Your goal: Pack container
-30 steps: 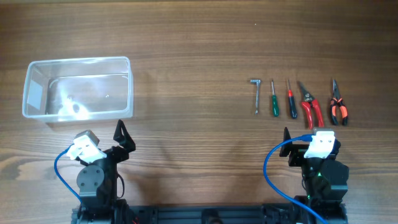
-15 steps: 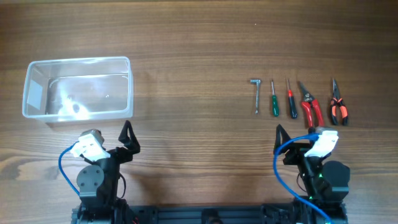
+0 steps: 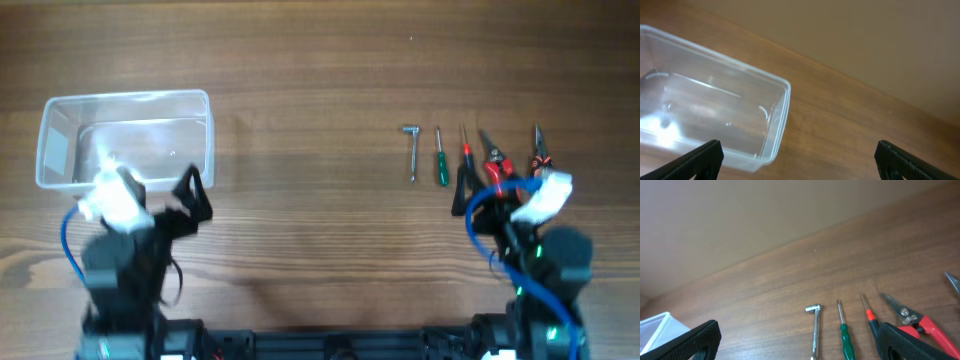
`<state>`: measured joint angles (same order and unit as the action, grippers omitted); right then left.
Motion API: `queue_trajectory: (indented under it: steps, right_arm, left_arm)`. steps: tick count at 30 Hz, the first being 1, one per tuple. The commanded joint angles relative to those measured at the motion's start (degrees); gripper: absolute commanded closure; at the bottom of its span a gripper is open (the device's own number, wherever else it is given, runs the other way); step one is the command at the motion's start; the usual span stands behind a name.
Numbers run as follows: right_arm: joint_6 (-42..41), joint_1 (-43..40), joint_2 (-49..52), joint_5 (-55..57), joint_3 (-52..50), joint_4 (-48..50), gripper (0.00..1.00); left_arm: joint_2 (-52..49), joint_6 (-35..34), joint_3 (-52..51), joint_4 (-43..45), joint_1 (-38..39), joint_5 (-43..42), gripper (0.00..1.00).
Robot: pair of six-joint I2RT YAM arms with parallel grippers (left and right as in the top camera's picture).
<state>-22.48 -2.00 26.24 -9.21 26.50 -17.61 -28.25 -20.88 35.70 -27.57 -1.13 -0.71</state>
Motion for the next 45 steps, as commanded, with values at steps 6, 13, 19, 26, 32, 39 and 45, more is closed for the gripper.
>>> queue_trajectory:
  steps: [6, 13, 19, 26, 32, 39, 45]
  right_arm:
    - [6.3, -3.7, 34.9, -9.6, 31.3, -12.0, 0.0]
    - [11.7, -9.1, 54.0, -24.4, 47.6, -26.0, 0.0]
    - [11.8, -13.1, 60.7, -24.2, 47.7, -28.7, 0.0]
    - [11.8, -14.8, 62.7, -17.0, 47.7, -30.1, 0.0]
    - [12.0, -14.8, 62.7, -14.3, 47.7, -30.7, 0.0]
    - [12.0, -14.8, 62.7, -14.3, 47.7, -31.3, 0.0]
    - [12.0, -14.8, 62.7, -12.3, 47.7, -32.8, 0.0]
  left_arm:
    - [-37.9, 4.5, 36.5, -13.0, 0.1, -2.4, 0.0]
    - [-52.3, 6.2, 53.9, -23.5, 0.1, -3.3, 0.0]
    - [-54.4, 5.4, 53.9, -25.5, 0.1, -5.6, 0.0]
    - [-61.2, 13.7, 53.9, -31.7, 0.7, -4.8, 0.11]
    - [-72.1, 19.2, 53.9, -37.2, 2.3, -1.8, 0.07]
    - [-82.1, 20.9, 53.9, -34.4, 2.9, -1.6, 0.12]
    - [-89.1, 20.9, 53.9, -33.9, 2.8, -1.6, 0.19]
